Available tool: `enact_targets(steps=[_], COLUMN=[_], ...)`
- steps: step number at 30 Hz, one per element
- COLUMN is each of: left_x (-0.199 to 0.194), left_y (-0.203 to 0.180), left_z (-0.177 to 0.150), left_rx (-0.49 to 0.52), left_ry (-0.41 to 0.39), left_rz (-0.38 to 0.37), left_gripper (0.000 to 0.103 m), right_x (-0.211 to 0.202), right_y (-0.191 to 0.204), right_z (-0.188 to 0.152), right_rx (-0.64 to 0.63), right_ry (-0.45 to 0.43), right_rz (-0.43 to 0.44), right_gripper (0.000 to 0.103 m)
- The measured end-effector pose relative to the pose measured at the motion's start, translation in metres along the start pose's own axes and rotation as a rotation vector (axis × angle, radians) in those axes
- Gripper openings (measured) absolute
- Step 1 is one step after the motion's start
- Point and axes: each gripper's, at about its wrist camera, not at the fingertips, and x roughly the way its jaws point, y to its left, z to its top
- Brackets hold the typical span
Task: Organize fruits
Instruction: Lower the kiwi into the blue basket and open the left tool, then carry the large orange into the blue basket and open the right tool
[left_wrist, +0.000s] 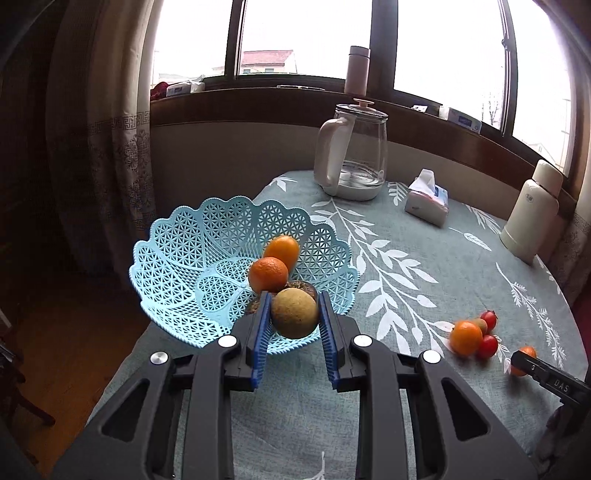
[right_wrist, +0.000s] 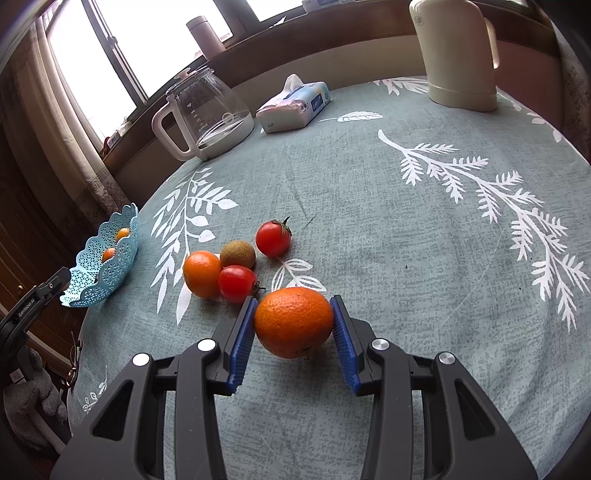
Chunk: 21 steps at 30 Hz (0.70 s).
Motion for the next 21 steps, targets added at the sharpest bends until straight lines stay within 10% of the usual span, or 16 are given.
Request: enact_targets(steps=[10, 14, 21], left_x=[0.010, 0.005, -0.008], left_y=[0.018, 0.024, 0.030], left_z=[-0.003, -0.001, 0.004], left_rx=[-0.047, -0.077, -0.085], left_ry=[0.013, -0.008, -0.053], left_rz=[0.029, 0.037, 0.043], left_gripper=[0.028, 0.060, 0.083], right_x=[0.003, 0.003, 0.004], right_y=[0.000, 0.000, -0.001], right_z=[0.001, 0.001, 0.001], right_rx=[-0.002, -0.002, -0.004], right_ry=[0.005, 0.004, 0.000], right_rz=[-0.005, -0.005, -0.011], right_gripper=[0.041, 0.041, 0.041])
